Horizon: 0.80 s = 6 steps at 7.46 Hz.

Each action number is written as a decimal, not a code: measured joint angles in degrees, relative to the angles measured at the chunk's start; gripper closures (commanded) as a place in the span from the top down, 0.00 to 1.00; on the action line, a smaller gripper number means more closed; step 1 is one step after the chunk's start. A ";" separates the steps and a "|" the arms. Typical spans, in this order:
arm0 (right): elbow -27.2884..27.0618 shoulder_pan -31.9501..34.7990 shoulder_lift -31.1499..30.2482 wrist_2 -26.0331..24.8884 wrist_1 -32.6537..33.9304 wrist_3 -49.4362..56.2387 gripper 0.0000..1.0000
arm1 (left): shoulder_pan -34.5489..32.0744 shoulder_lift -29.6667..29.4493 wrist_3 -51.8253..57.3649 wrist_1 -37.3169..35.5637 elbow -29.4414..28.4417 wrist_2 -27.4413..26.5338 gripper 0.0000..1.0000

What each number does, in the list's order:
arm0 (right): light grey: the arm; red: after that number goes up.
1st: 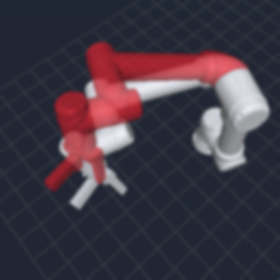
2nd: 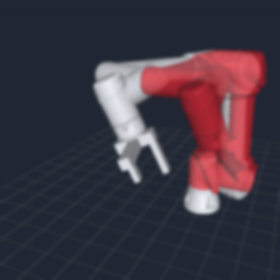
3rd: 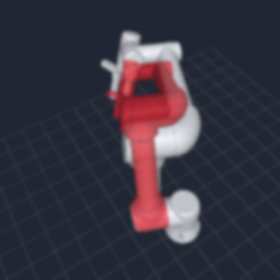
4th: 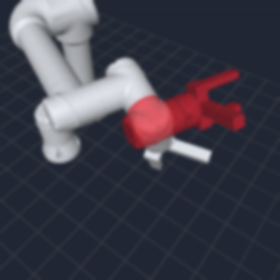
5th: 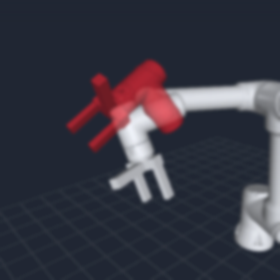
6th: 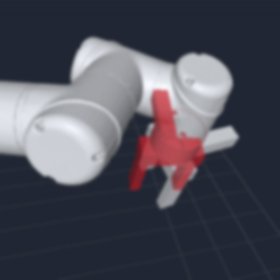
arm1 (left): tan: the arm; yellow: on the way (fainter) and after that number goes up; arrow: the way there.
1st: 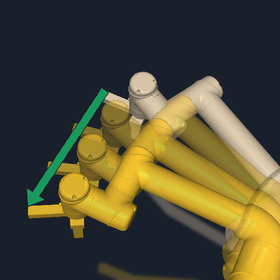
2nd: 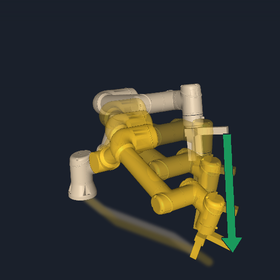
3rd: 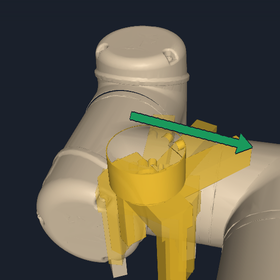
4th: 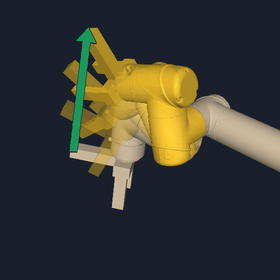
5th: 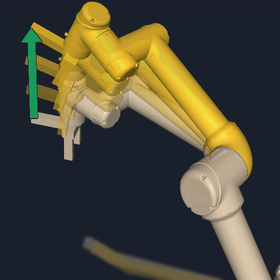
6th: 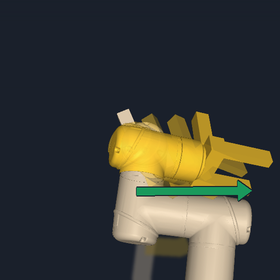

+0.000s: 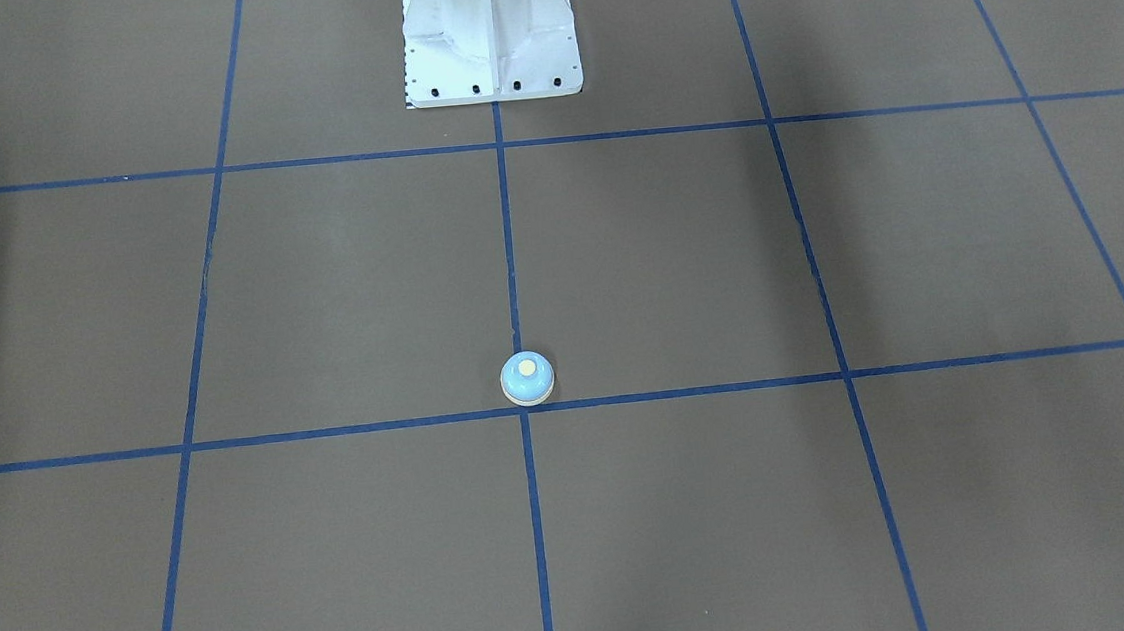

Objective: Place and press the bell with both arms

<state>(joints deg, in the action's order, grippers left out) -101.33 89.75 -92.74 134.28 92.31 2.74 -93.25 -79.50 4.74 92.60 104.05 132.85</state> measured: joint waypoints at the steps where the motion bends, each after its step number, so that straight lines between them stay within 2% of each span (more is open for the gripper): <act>1: -0.01 0.00 -0.21 -0.04 -0.01 -0.11 1.00 | -0.03 0.15 -0.06 -0.11 0.14 0.14 1.00; 6: 0.07 -0.96 0.31 -0.41 -0.22 -2.69 1.00 | -0.09 0.82 -0.06 -0.06 1.98 0.18 1.00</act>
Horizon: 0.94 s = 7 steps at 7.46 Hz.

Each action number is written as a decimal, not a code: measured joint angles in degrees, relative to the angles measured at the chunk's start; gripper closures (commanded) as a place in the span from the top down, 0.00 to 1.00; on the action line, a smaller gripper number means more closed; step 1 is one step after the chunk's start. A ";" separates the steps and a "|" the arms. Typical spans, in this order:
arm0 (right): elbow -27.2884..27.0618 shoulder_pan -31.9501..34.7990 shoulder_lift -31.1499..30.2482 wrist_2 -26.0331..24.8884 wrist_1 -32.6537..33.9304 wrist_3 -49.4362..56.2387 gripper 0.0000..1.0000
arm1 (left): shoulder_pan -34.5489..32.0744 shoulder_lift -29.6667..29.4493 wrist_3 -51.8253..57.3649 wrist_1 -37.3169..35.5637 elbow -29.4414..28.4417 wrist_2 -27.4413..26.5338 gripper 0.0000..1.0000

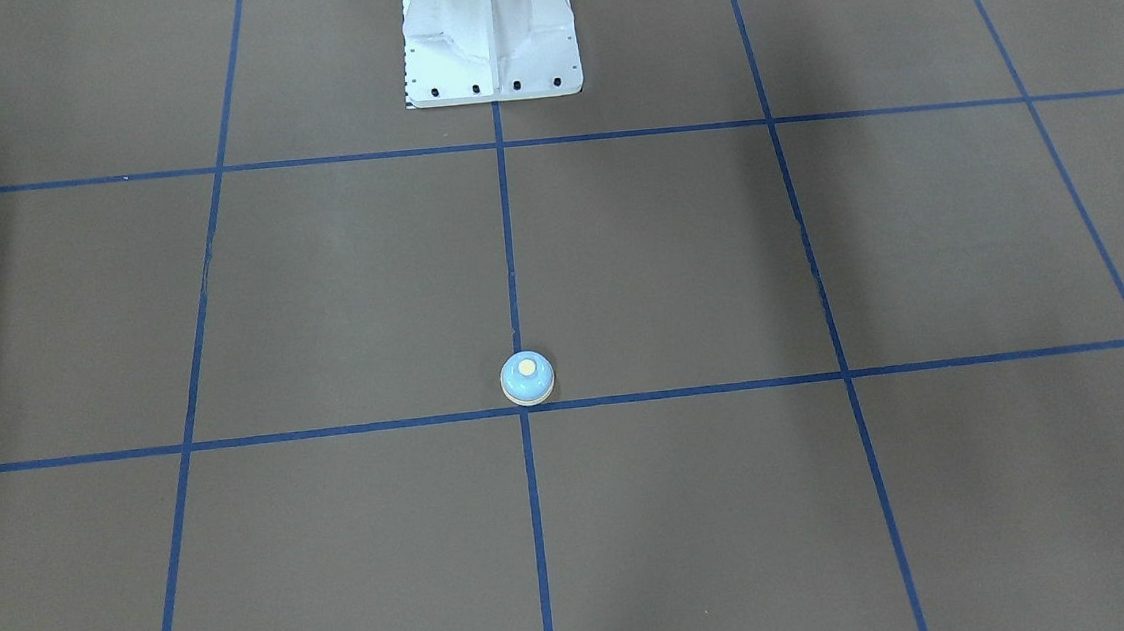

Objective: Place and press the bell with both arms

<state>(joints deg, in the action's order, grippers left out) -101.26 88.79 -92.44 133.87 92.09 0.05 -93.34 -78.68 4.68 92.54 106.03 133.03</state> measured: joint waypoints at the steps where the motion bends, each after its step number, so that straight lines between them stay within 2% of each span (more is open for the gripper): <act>1: 0.00 -0.21 0.01 -0.01 -0.04 -0.82 1.00 | 0.00 0.01 -0.06 0.01 0.02 -0.03 1.00; 7: 0.09 -0.37 -0.41 0.04 -0.06 -1.02 1.00 | 0.00 0.02 -0.11 0.01 0.05 -0.16 1.00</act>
